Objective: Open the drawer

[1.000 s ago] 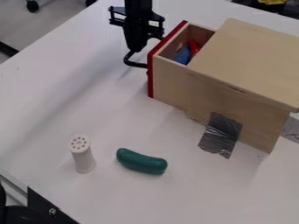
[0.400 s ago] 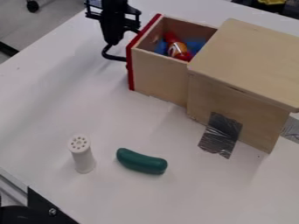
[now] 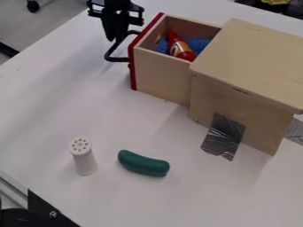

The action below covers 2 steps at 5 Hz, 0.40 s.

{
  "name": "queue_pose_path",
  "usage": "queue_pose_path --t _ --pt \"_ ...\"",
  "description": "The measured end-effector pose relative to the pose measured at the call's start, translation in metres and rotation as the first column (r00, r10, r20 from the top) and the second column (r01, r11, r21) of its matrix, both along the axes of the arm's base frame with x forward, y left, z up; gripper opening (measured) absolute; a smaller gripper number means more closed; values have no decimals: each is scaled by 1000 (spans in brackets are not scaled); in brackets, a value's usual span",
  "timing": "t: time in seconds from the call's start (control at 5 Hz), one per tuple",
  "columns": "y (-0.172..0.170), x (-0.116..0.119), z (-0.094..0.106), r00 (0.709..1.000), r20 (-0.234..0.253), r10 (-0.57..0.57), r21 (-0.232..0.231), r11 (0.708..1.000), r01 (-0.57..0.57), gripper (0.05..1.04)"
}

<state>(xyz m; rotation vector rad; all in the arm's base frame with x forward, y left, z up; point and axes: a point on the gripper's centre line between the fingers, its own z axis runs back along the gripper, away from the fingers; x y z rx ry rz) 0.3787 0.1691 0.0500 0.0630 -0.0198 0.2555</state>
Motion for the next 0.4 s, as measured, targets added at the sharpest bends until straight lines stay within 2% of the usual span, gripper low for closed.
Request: queue_pose_path --t 0.2,0.4 --pt "-1 -2 1 1000 -15 -3 -7 1000 3 578" --pt "-4 -5 6 998 -47 -30 -34 999 28 881"
